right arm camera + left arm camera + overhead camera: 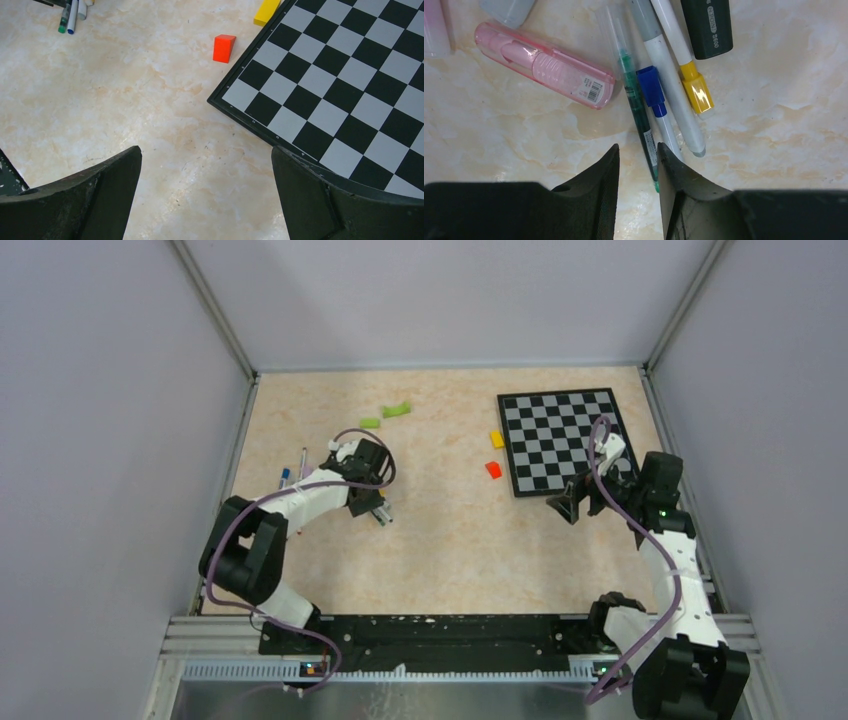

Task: Open the pen caps
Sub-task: Pick up the pen from the center of the board.

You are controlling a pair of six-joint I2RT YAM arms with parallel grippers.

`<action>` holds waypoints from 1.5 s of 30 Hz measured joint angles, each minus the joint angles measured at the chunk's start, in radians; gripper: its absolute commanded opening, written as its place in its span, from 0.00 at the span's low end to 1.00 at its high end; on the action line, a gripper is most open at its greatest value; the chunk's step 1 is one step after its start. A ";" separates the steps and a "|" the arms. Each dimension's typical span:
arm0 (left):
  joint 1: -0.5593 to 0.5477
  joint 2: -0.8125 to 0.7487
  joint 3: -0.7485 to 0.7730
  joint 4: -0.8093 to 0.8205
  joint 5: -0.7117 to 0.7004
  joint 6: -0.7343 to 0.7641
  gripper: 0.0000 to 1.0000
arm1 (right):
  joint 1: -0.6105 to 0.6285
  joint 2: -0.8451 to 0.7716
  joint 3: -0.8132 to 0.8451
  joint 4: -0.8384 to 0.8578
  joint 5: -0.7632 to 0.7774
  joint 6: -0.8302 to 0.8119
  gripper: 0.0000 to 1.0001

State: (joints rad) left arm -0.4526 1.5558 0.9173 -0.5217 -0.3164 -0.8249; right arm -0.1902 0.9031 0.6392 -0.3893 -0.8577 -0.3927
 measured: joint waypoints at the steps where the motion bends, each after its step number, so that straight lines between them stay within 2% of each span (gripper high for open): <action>1: 0.000 0.008 0.002 0.002 0.000 0.002 0.36 | 0.000 0.000 0.000 0.000 0.001 0.000 0.99; 10: 0.000 0.072 0.007 0.030 0.001 0.016 0.32 | 0.005 0.000 0.000 0.000 0.005 -0.001 0.99; 16: 0.000 0.078 0.010 0.044 0.001 0.018 0.24 | 0.005 0.000 0.000 0.000 0.009 -0.001 0.99; 21: 0.000 0.079 0.009 0.050 -0.004 0.019 0.12 | 0.005 0.000 0.000 0.000 0.013 -0.004 0.99; 29: -0.001 0.076 0.000 0.062 -0.007 0.021 0.05 | 0.005 0.000 0.000 0.000 0.019 -0.008 0.99; 36: -0.001 0.040 -0.026 0.069 0.002 0.042 0.03 | 0.007 0.000 0.000 0.000 0.019 -0.008 0.99; 45: -0.001 -0.101 -0.032 0.058 0.042 0.075 0.00 | 0.014 0.000 0.000 0.000 0.019 -0.008 0.99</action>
State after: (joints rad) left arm -0.4534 1.4544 0.8852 -0.4633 -0.2745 -0.7502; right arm -0.1764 0.9035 0.6392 -0.3897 -0.8391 -0.4007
